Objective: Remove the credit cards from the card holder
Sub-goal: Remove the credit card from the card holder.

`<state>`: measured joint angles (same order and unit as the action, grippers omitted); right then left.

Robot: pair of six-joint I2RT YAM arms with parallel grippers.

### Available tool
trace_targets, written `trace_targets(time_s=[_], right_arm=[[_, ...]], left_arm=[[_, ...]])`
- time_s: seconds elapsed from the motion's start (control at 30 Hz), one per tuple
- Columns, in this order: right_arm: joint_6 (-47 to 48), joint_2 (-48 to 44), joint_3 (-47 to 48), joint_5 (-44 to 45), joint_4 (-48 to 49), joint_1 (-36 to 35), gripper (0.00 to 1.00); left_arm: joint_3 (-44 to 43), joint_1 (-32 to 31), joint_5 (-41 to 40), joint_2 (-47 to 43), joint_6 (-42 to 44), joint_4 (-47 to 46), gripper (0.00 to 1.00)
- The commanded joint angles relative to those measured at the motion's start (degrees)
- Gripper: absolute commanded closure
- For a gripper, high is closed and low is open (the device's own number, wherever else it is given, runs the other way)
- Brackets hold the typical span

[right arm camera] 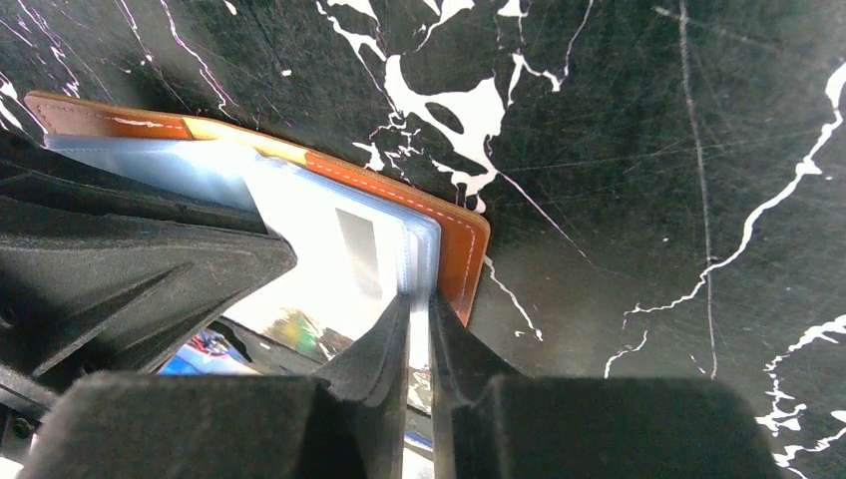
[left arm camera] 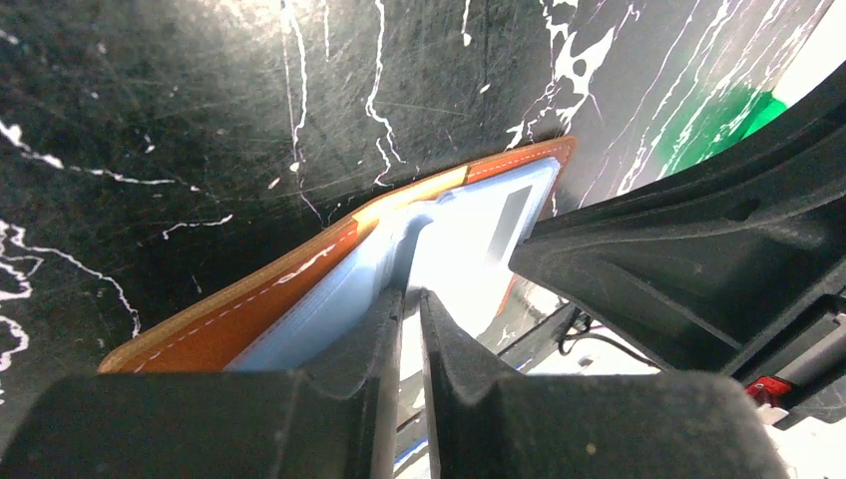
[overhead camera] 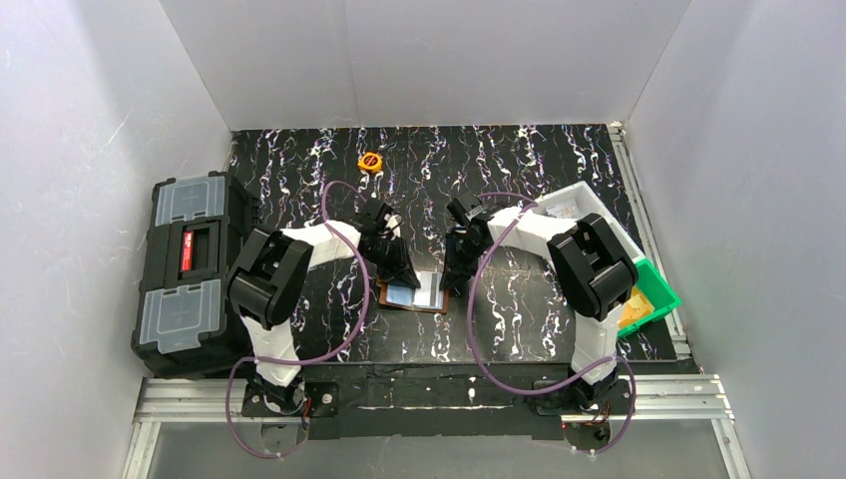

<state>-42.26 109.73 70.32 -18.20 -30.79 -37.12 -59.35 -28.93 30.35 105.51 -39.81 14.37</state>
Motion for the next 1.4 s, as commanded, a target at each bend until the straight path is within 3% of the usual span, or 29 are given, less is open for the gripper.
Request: trace_targets(time_s=[0.0, 0.23, 1.37], right_arm=[[1.8, 2.4, 1.1, 4.3, 0.2, -0.1, 0.84], [2.1, 3.6, 0.6, 5.8, -0.2, -0.1, 0.89], [2.1, 4.4, -0.9, 6.8, -0.3, -0.1, 0.94]], left_arm=[[3.6, -0.1, 1.0, -1.5, -2.2, -1.2, 0.91], [5.8, 1.0, 1.3, -3.4, -3.2, -2.5, 1.0], [9.7, 5.5, 0.3, -7.2, -0.4, -0.7, 1.0]])
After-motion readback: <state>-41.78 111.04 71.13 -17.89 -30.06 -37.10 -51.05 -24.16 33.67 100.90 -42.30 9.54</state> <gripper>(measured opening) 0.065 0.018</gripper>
